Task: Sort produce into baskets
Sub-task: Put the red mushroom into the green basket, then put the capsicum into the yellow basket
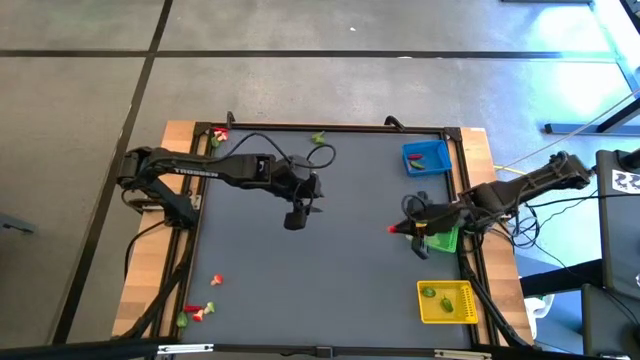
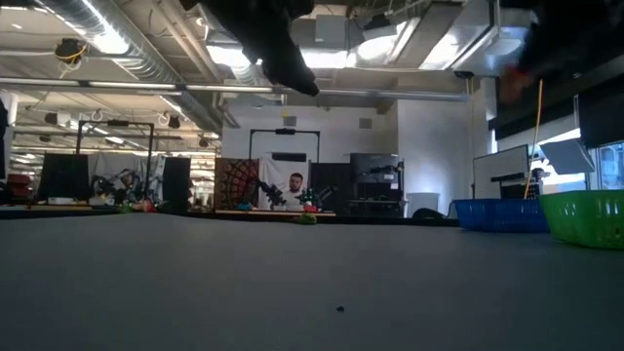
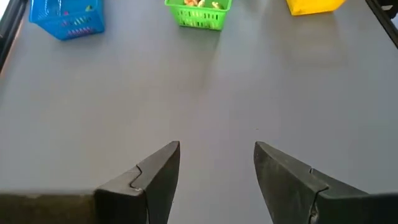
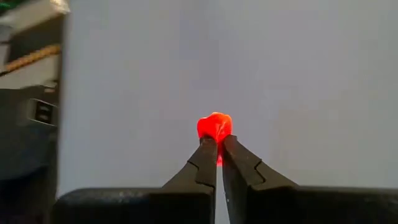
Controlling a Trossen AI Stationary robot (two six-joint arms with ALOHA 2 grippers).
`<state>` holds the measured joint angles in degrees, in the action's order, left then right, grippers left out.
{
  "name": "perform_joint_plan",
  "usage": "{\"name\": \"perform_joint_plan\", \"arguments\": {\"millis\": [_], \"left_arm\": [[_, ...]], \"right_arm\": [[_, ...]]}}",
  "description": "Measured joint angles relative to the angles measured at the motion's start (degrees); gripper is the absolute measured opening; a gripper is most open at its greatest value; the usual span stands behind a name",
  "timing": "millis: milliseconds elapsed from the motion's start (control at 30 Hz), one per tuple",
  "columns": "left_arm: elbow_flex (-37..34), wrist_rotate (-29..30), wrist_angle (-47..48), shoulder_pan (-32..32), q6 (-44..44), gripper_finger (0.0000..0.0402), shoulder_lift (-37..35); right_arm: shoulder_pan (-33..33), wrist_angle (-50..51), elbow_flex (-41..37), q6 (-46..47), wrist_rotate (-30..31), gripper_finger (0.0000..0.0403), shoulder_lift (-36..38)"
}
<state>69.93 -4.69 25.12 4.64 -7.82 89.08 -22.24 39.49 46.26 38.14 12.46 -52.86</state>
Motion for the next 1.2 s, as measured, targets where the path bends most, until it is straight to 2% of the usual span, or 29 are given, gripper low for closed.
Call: {"name": "perform_joint_plan", "arguments": {"millis": [233,333,533,700,800,933,1100,1200], "left_arm": [[-1.9,0.0,-2.1,0.0,0.5,0.0204,0.0],[-2.1,0.0,-2.1,0.0,0.6,0.0204,0.0],[-2.1,0.0,-2.4,0.1,0.5,0.0204,0.0],[-2.1,0.0,-2.5,0.6,0.4,0.0204,0.0],[-2.1,0.0,-2.8,0.8,0.5,0.0204,0.0],[-2.1,0.6,-3.9,1.4,1.0,0.0204,0.0],[-2.1,10.2,-3.0,4.5,5.2,0.0204,0.4],[-2.1,12.2,-3.9,7.6,7.0,0.0204,1.4]], "right_arm": [[-3.4,20.1,-0.2,19.4,1.5,0.0009,-0.6],[-4.4,25.1,-2.1,26.1,1.5,0.0009,-0.8],[-4.8,24.3,-9.0,32.4,0.0,0.001,-0.8],[-4.8,22.9,-9.8,33.4,1.3,0.0016,-1.0],[-4.7,22.8,-9.8,34.1,0.9,0.0048,-1.0],[-4.7,22.7,-9.8,35.0,-0.2,0.0119,-1.0],[-4.7,19.2,-9.8,34.9,1.4,0.0186,-1.0],[-4.7,14.5,-9.8,33.2,5.1,0.0207,-1.0]]}}
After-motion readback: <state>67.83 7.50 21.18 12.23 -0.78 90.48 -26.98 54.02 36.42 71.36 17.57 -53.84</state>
